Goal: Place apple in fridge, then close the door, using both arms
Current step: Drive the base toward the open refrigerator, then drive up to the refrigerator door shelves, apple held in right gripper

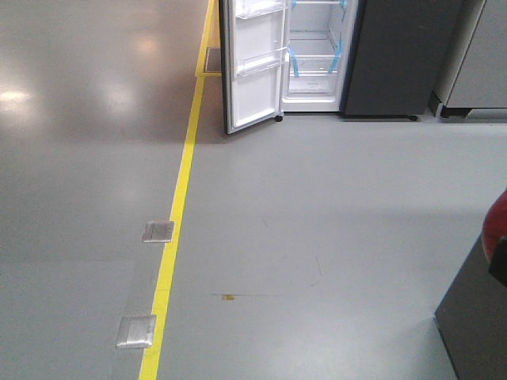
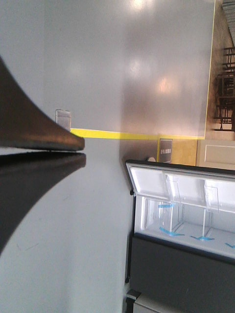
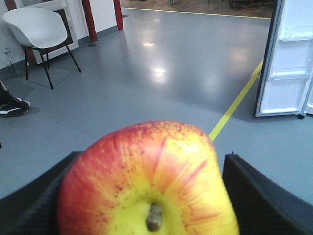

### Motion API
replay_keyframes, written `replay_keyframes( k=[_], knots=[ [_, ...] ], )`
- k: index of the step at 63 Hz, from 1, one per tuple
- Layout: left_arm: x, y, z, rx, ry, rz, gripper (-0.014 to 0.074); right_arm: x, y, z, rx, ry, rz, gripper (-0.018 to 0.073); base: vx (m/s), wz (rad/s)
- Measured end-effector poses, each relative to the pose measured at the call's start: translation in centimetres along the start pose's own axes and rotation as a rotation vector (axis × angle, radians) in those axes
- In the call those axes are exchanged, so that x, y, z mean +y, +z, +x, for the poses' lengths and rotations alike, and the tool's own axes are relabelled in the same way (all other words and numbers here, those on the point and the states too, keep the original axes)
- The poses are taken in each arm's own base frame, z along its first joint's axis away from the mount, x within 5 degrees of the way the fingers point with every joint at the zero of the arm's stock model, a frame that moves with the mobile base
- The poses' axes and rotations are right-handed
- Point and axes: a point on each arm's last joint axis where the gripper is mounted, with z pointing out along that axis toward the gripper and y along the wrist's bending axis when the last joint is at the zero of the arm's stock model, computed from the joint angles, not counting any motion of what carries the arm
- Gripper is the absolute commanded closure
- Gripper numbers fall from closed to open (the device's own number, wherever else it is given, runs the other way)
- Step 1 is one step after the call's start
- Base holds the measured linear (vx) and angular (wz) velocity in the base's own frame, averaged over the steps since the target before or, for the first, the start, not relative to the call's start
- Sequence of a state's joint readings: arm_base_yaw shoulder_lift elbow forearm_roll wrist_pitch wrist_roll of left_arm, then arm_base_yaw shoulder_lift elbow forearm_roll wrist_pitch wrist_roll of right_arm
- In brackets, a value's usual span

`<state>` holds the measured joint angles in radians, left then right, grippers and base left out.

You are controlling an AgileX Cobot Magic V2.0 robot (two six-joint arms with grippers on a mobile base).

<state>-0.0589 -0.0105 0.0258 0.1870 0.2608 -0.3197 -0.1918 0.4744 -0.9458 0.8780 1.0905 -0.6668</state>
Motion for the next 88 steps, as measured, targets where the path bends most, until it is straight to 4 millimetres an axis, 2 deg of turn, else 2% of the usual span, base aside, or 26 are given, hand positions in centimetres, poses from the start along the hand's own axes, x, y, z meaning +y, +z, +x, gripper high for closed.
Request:
replay_keyframes(
  k=[88],
  knots=[
    [0.0,0.0,0.0,0.0,0.0,0.0,0.0603,0.0,0.0,0.0,0.0,0.0,0.0,0.0563,0.28,0.0]
  ],
)
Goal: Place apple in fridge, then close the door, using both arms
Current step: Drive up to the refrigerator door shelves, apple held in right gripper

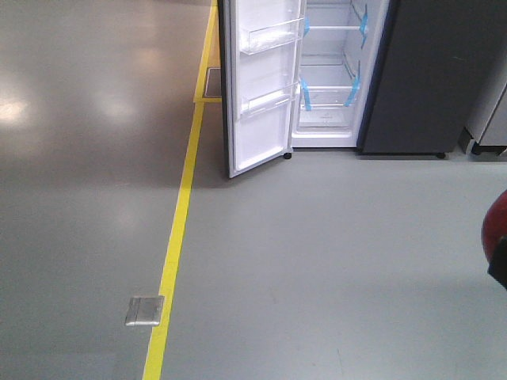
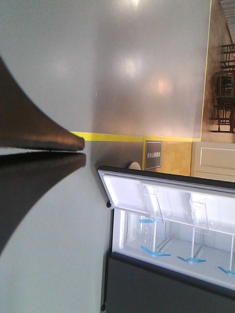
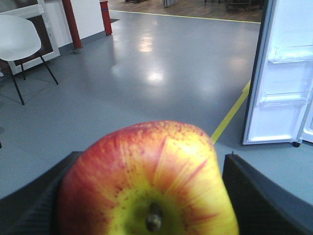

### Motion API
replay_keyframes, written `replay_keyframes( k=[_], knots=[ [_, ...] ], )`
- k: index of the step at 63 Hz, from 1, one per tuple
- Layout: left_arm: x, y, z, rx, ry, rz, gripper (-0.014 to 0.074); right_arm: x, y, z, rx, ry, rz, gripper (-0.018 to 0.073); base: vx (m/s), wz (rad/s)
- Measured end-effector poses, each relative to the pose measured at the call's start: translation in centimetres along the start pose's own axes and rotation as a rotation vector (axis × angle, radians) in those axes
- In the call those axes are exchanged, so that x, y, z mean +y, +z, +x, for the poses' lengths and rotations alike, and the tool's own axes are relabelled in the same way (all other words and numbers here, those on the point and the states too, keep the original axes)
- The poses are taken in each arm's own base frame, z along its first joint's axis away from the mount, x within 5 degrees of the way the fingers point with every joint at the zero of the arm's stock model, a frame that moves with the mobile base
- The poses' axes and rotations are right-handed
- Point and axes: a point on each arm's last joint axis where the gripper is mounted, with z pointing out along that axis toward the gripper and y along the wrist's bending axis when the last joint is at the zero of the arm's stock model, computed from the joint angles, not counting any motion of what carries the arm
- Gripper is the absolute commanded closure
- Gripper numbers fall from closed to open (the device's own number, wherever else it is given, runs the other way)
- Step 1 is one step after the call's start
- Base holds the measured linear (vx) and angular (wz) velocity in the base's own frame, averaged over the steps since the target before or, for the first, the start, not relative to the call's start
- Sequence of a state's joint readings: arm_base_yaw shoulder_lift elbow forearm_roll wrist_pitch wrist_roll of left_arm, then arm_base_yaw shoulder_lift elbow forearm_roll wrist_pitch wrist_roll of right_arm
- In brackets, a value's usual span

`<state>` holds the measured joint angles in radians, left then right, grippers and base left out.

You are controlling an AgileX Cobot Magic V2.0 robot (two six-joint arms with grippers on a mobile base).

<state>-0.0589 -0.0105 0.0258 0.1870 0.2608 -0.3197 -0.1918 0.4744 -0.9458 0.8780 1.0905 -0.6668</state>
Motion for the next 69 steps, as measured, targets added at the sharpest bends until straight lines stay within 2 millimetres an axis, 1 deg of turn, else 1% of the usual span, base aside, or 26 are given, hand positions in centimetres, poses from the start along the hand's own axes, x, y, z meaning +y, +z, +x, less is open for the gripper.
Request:
replay_keyframes(
  k=[69],
  knots=[
    [0.0,0.0,0.0,0.0,0.0,0.0,0.0603,0.0,0.0,0.0,0.0,0.0,0.0,0.0563,0.26,-0.02]
  ],
)
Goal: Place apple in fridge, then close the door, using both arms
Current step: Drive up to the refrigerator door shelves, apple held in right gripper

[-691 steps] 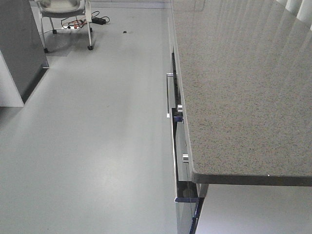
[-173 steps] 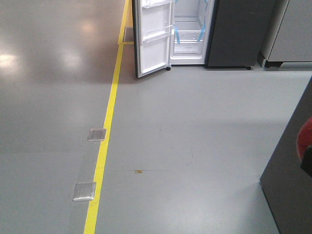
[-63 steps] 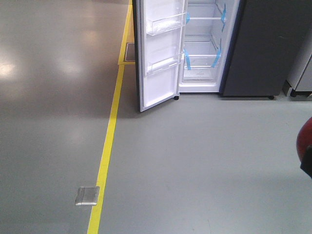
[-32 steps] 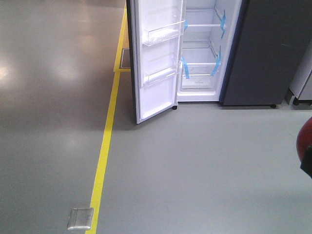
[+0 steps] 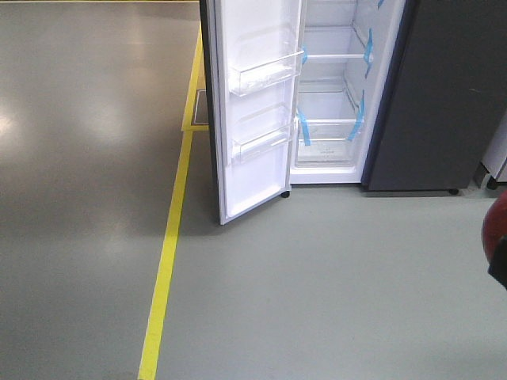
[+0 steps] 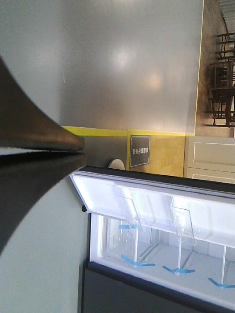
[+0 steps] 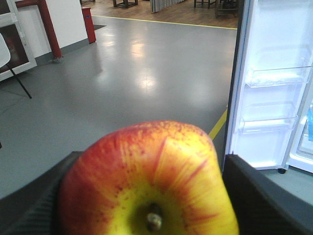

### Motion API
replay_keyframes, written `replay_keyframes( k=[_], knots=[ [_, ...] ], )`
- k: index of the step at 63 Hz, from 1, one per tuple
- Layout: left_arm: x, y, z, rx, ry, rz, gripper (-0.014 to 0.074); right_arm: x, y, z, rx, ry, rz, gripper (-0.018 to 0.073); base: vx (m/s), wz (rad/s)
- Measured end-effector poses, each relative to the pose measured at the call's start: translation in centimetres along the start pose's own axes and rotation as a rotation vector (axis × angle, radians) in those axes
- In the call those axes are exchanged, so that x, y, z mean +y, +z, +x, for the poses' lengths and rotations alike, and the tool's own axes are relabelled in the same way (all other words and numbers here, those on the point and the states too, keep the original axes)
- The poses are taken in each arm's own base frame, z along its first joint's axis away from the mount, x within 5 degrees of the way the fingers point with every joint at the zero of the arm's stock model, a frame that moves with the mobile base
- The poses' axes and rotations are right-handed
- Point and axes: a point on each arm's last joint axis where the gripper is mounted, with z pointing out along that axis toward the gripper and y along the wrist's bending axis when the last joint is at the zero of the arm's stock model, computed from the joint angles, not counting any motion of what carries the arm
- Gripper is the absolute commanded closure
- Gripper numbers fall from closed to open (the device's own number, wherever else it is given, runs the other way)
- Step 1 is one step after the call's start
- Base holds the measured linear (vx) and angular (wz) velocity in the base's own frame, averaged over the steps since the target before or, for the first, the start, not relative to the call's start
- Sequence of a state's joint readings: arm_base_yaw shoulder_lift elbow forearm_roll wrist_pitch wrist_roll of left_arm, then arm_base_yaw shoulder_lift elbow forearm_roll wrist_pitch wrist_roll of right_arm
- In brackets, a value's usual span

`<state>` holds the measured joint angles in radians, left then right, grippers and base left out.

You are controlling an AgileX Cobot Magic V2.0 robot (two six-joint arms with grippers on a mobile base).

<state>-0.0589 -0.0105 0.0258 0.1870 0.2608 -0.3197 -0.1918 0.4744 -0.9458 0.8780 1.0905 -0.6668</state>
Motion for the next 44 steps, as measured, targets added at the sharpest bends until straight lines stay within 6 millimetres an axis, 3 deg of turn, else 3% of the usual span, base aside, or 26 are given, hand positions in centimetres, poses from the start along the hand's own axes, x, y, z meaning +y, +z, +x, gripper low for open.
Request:
replay_keyframes(
  k=[44],
  knots=[
    [0.0,0.0,0.0,0.0,0.0,0.0,0.0603,0.0,0.0,0.0,0.0,0.0,0.0,0.0563,0.2,-0.01]
  ],
)
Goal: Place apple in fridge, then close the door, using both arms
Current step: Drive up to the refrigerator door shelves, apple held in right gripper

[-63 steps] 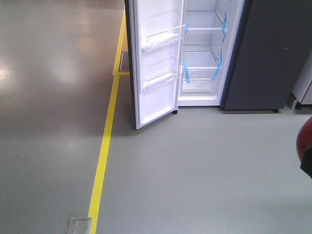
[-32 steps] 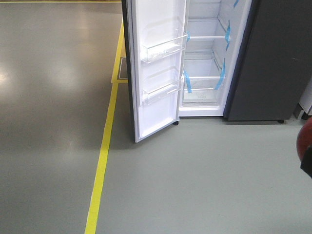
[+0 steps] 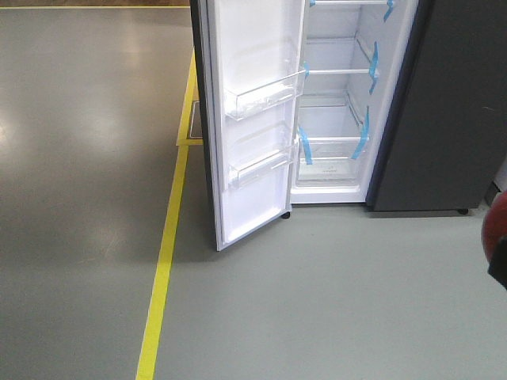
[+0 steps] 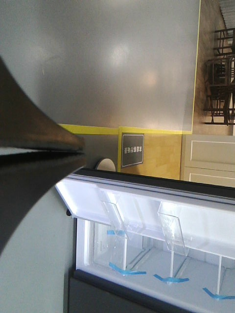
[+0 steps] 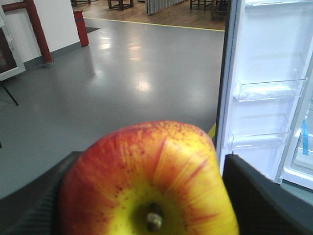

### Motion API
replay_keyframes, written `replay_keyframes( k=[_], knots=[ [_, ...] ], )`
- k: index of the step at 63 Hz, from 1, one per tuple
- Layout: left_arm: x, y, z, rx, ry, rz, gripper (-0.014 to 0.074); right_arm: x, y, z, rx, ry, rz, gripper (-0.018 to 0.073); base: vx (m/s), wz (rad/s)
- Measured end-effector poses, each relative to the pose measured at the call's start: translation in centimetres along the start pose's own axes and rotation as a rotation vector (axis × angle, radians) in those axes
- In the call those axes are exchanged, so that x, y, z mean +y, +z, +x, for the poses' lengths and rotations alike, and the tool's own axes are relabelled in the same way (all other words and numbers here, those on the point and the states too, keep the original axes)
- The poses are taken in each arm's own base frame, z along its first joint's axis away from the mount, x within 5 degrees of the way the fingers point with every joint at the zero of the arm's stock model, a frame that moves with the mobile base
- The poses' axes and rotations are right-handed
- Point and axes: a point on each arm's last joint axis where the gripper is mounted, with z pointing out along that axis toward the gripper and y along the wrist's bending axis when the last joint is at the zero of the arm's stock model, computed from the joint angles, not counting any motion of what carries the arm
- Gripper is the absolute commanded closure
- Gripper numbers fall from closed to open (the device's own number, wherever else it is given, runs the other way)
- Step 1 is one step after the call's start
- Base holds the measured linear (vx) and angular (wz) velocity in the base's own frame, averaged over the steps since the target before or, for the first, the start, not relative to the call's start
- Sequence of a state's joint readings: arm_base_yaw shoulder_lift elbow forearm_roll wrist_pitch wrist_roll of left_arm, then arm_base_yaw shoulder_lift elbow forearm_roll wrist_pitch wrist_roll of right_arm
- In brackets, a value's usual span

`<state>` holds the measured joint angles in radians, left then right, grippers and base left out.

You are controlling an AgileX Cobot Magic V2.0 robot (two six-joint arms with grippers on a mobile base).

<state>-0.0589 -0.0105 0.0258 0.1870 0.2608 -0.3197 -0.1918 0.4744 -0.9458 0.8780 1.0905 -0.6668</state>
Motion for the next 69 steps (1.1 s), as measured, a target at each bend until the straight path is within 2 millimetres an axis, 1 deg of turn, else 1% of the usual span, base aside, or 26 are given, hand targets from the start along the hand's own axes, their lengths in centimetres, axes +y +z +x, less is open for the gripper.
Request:
replay_keyframes(
  k=[69],
  knots=[
    [0.0,0.0,0.0,0.0,0.0,0.0,0.0603,0.0,0.0,0.0,0.0,0.0,0.0,0.0563,0.18,0.01]
  ],
)
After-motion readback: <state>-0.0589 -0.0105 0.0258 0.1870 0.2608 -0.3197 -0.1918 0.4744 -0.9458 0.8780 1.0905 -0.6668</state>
